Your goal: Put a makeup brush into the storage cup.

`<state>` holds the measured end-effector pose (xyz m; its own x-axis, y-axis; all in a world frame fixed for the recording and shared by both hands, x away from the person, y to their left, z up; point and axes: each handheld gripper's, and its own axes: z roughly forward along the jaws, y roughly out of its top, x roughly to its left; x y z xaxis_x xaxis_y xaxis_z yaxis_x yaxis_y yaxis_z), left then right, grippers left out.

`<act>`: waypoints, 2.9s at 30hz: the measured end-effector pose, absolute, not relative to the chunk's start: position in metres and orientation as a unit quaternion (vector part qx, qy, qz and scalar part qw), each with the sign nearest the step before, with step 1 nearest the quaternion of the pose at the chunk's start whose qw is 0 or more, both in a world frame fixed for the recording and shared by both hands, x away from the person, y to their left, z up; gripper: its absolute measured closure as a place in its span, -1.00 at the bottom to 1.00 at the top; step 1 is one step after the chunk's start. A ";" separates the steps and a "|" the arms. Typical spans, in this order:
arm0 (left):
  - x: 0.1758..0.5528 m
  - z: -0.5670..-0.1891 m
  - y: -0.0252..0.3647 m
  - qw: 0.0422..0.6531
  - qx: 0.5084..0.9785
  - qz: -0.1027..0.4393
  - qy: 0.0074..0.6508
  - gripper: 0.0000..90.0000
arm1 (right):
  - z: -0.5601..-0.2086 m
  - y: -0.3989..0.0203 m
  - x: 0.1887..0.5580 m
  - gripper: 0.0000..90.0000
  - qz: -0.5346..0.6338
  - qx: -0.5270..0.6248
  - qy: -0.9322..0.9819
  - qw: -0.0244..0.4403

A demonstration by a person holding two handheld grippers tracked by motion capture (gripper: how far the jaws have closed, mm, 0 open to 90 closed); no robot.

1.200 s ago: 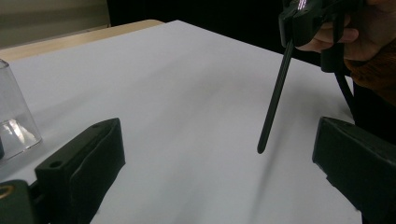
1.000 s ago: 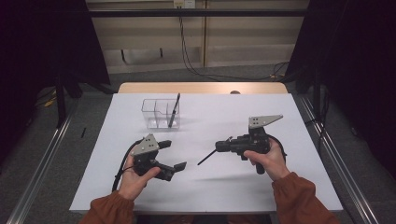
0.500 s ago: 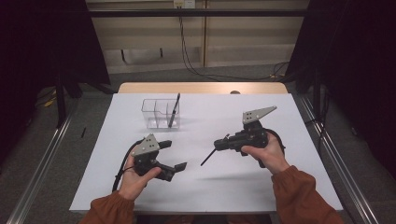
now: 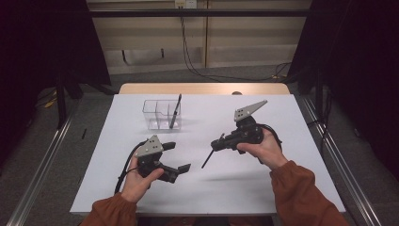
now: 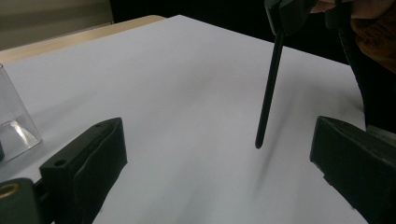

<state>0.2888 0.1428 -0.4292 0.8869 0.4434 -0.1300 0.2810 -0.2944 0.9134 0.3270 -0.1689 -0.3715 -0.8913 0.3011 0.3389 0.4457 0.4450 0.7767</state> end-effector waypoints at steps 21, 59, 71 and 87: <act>0.290 -0.428 0.122 0.545 0.808 0.064 0.215 -0.94 | -0.362 -0.149 0.334 0.91 -0.401 -0.207 -0.889 0.077; 0.303 -0.436 0.085 0.538 0.824 0.032 0.174 -0.26 | -0.365 -0.131 0.339 0.91 -0.381 -0.198 -0.899 0.078; 0.303 -0.437 0.085 0.539 0.824 0.015 0.174 0.43 | -0.369 -0.128 0.339 0.91 -0.380 -0.199 -0.899 0.081; 0.303 -0.438 0.084 0.547 0.818 0.009 0.178 0.89 | -0.372 -0.127 0.338 0.91 -0.384 -0.201 -0.898 0.080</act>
<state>0.3029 0.0836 -0.4377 0.9362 0.3018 -0.1800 0.2817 -0.3386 0.8978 0.3383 -0.1266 -0.3719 -0.9063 0.2991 0.2985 0.4225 0.6239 0.6575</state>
